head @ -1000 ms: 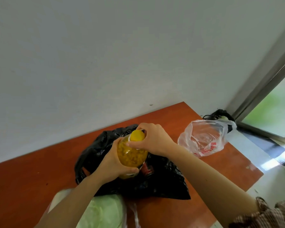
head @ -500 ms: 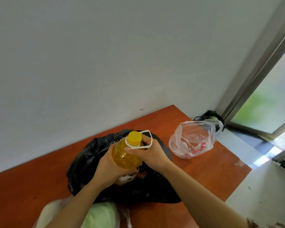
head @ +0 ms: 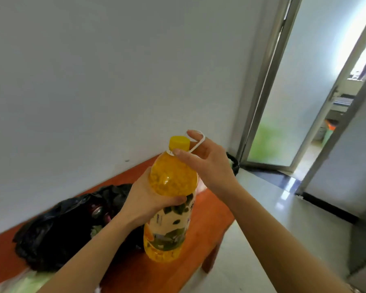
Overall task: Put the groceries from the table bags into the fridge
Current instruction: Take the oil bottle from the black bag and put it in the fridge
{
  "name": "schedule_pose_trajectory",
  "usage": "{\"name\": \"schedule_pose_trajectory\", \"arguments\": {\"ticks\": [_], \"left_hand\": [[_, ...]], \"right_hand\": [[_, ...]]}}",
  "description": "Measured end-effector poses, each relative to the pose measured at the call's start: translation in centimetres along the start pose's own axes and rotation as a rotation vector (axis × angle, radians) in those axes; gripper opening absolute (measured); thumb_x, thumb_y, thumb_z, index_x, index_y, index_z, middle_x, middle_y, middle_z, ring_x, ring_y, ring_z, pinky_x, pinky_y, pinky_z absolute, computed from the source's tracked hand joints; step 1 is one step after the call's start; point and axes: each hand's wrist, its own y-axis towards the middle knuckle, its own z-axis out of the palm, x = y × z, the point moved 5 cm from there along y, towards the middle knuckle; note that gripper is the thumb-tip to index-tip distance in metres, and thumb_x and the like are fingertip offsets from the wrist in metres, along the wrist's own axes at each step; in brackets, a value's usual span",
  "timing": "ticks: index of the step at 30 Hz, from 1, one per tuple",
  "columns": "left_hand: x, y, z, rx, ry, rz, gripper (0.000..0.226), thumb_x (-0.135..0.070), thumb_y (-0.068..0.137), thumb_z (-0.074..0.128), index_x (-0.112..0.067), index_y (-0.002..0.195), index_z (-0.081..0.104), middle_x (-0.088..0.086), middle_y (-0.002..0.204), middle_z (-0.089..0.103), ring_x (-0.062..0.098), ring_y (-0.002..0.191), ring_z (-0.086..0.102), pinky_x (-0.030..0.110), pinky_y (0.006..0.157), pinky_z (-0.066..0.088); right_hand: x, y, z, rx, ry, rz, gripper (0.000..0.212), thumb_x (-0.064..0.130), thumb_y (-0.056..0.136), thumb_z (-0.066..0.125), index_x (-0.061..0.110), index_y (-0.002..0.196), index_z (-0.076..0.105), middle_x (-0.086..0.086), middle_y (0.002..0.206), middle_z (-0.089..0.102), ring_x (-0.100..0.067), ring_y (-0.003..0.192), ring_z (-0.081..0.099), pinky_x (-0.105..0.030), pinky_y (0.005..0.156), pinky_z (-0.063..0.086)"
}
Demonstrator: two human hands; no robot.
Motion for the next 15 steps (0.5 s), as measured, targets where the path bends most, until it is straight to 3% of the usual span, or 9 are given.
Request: {"name": "schedule_pose_trajectory", "arguments": {"ticks": [1,3,5,9,12,15], "left_hand": [[-1.4,-0.4,2.6,0.029,-0.013,0.019,0.092,-0.059,0.045,0.087,-0.045,0.125,0.044,-0.02,0.115,0.062,-0.001,0.105,0.059,0.032,0.092,0.051],[-4.4,-1.6,8.3,0.087,-0.059,0.064,0.082,-0.049,0.051,0.089,-0.048,0.119,0.043,-0.025,0.11,0.06,-0.004,0.1,0.058,0.022,0.085,0.051],[-7.2,-2.9,14.4,0.15,-0.091,0.097,0.081,-0.053,0.05,0.087,-0.049,0.115,0.04,-0.028,0.107,0.054,-0.003,0.097,0.057,0.013,0.074,0.045],[-10.5,-4.7,27.6,0.32,-0.091,0.123,0.103,-0.068,0.04,0.083,-0.042,0.128,0.037,-0.014,0.118,0.057,0.008,0.106,0.058,0.026,0.083,0.05],[-14.4,-6.4,37.0,0.436,-0.108,0.169,0.111,-0.072,0.036,0.08,-0.037,0.132,0.034,-0.008,0.123,0.056,0.013,0.11,0.057,0.035,0.091,0.051],[-19.0,-8.2,45.2,0.543,-0.168,0.21,0.097,-0.058,0.049,0.084,-0.035,0.129,0.034,-0.009,0.118,0.054,0.011,0.105,0.056,0.02,0.079,0.048]], "right_hand": [[0.6,-1.2,-2.6,-0.052,-0.031,-0.008,0.054,0.03,0.079,0.075,0.023,0.129,0.056,0.016,0.1,0.067,0.006,0.087,0.065,-0.013,0.077,0.054],[1.2,-4.0,-8.0,-0.138,-0.094,-0.021,0.038,0.028,0.079,0.076,0.027,0.115,0.064,0.017,0.093,0.068,0.001,0.086,0.067,-0.021,0.08,0.057],[1.6,-7.5,-13.8,-0.2,-0.155,-0.011,0.025,0.028,0.079,0.076,0.032,0.102,0.069,0.015,0.091,0.07,-0.004,0.087,0.068,-0.023,0.077,0.057],[2.6,-15.3,-25.8,-0.333,-0.254,0.064,0.021,0.027,0.082,0.073,0.025,0.102,0.073,0.013,0.09,0.069,-0.002,0.083,0.065,-0.01,0.064,0.05],[3.3,-20.9,-34.3,-0.469,-0.293,0.156,0.014,0.027,0.083,0.071,0.025,0.097,0.074,0.007,0.095,0.071,-0.011,0.091,0.065,-0.02,0.074,0.054],[4.5,-25.6,-41.4,-0.563,-0.335,0.182,0.017,0.026,0.083,0.071,0.02,0.099,0.075,0.001,0.098,0.073,-0.015,0.097,0.067,-0.031,0.083,0.055]]}}
